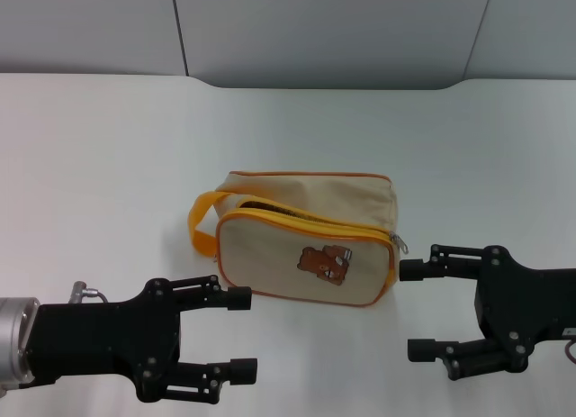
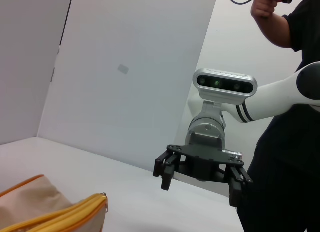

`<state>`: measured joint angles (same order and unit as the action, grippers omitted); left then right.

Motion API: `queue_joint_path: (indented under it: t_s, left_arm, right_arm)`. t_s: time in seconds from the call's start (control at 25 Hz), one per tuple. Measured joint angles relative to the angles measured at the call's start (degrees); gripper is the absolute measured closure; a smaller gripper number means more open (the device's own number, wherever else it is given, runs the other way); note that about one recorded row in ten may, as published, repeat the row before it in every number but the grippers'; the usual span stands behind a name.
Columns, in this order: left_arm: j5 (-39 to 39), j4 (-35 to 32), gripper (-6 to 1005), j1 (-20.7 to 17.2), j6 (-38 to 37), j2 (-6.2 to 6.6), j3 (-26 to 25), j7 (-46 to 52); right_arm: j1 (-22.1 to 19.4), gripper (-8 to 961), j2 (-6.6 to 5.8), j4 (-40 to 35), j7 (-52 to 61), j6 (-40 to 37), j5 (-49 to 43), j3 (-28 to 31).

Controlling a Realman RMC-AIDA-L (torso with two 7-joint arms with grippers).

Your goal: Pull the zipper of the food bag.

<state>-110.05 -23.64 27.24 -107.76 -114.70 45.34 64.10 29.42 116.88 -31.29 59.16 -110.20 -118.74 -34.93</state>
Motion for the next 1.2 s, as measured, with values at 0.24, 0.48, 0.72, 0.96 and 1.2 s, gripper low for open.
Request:
queue_joint_path:
  t_s: [0.24, 0.48, 0.72, 0.96, 1.2]
  left_arm:
    - [0.0, 0.0, 177, 0.1, 0.0, 0.0, -0.1, 0.0]
    - [0.0, 0.0, 177, 0.2, 0.0, 0.0, -0.1, 0.0]
    - [0.0, -0.2, 177, 0.1, 0.1, 0.0, -0.2, -0.1]
    - [0.0, -0.2, 177, 0.0, 0.3, 0.05, -0.3, -0.1]
    - [0.0, -0.2, 177, 0.0, 0.4, 0.09, -0.2, -0.7]
  right_arm:
    - [0.0, 133, 0.01, 0.0, 0.0, -0.2, 0.1, 0.2]
    - [0.0, 134, 0.01, 0.0, 0.0, -0.1, 0.1, 0.3]
    - [0.1, 134, 0.01, 0.0, 0.0, 0.0, 0.2, 0.3]
    - [0.4, 134, 0.1, 0.0, 0.0, 0.1, 0.3, 0.3]
    - [0.5, 133, 0.14, 0.0, 0.0, 0.1, 0.3, 0.3]
